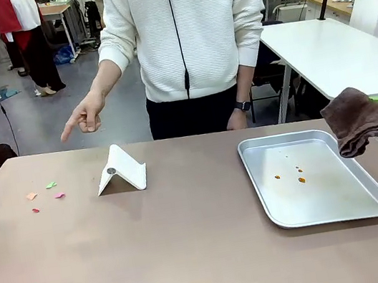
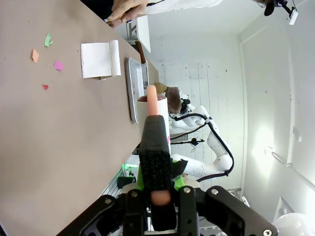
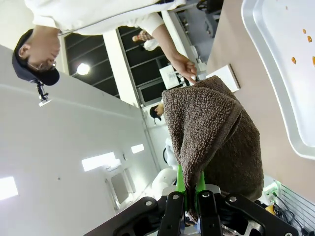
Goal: Clean the surface of the table.
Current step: If a person points to the right, clean the right side of the table with your right hand, and if they point to the left, clean the left side with your left hand.
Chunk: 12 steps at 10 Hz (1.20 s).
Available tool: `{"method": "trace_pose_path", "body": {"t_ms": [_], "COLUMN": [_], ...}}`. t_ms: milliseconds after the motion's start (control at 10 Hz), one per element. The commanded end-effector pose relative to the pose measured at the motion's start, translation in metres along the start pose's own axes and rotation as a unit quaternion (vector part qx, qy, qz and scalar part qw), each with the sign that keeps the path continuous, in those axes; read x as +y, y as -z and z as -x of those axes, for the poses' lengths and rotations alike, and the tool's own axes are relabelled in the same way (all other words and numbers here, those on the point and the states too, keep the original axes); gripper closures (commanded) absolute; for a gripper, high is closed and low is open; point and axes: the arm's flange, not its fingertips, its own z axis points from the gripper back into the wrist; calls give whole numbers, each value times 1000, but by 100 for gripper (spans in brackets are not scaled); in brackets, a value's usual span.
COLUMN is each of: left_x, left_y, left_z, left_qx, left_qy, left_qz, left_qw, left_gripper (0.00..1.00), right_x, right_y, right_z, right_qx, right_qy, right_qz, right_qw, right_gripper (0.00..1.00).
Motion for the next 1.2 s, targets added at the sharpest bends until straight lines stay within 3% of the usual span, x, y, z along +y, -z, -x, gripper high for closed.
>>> {"method": "trace_pose_path", "body": {"t_ms": [0, 600, 700, 1000, 1100], "left_x": [-6, -6, 0, 4, 7], "left_y": [3, 3, 0, 24, 32], "left_z": [4, 4, 0, -15, -22], "left_qx": [-5, -5, 0, -100, -110], "left_qy": [-3, -3, 0, -28, -41], "left_qz": [3, 3, 0, -90, -106], "left_qw": [1000, 1000, 1000, 991, 987], "left_gripper": [100, 100, 78, 78, 78], "right_x": [4, 4, 4, 4, 4], "right_y": [-3, -3, -3, -3, -3], "right_z": [1, 1, 1, 1, 1], "right_qx": [8, 8, 8, 8, 8], "right_qy": [-1, -1, -1, -1, -1], "right_qz": [4, 4, 4, 4, 4], "right_qw": [1000, 1000, 1000, 1000, 1000], "right_gripper": [100, 100, 100, 100, 100]}}
